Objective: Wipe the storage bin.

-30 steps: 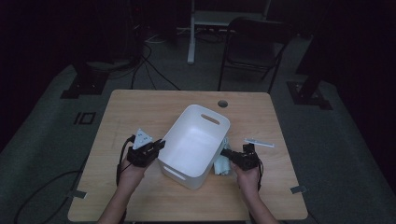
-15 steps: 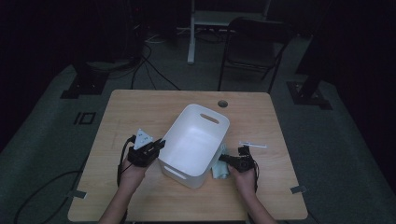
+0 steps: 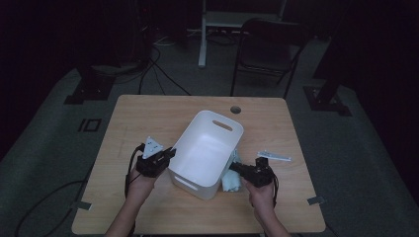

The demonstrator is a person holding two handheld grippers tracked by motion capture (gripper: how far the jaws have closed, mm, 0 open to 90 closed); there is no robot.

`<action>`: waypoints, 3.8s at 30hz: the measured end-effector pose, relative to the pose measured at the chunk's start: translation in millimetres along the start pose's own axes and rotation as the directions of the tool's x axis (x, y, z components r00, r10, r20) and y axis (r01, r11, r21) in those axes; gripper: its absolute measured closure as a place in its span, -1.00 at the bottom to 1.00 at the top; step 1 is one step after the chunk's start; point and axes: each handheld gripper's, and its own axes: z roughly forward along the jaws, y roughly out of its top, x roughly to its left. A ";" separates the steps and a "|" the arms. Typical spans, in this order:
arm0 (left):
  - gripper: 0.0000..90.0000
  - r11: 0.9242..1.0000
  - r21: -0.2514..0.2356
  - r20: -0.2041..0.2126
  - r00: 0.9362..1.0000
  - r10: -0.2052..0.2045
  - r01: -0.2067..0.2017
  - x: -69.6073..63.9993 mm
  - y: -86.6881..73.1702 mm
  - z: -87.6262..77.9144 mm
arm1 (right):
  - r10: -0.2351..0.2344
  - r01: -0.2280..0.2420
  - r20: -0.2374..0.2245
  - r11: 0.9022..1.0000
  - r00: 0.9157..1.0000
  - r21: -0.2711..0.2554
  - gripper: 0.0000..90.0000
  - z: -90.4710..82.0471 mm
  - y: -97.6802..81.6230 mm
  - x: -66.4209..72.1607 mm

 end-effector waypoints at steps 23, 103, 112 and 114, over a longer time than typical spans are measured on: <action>0.89 1.000 0.001 -0.046 0.999 -0.010 0.010 -4.4 0.7 1.6 | 0.079 -0.085 0.046 0.988 0.996 0.129 0.88 19.3 -20.7 -26.0; 0.94 0.998 -0.021 -0.136 0.989 -0.057 0.055 -20.4 -0.9 6.7 | -0.047 0.054 -0.122 0.997 0.991 0.053 0.88 -25.0 -55.7 62.7; 0.94 0.999 -0.024 -0.105 0.993 -0.051 0.049 -18.7 -1.6 6.4 | -0.100 0.108 -0.113 0.992 0.989 0.060 0.86 -18.7 -55.7 64.7; 0.94 0.999 -0.021 -0.105 0.993 -0.047 0.045 -19.1 -1.7 6.1 | -0.094 0.101 -0.098 0.992 0.991 0.070 0.87 -16.2 -57.3 60.5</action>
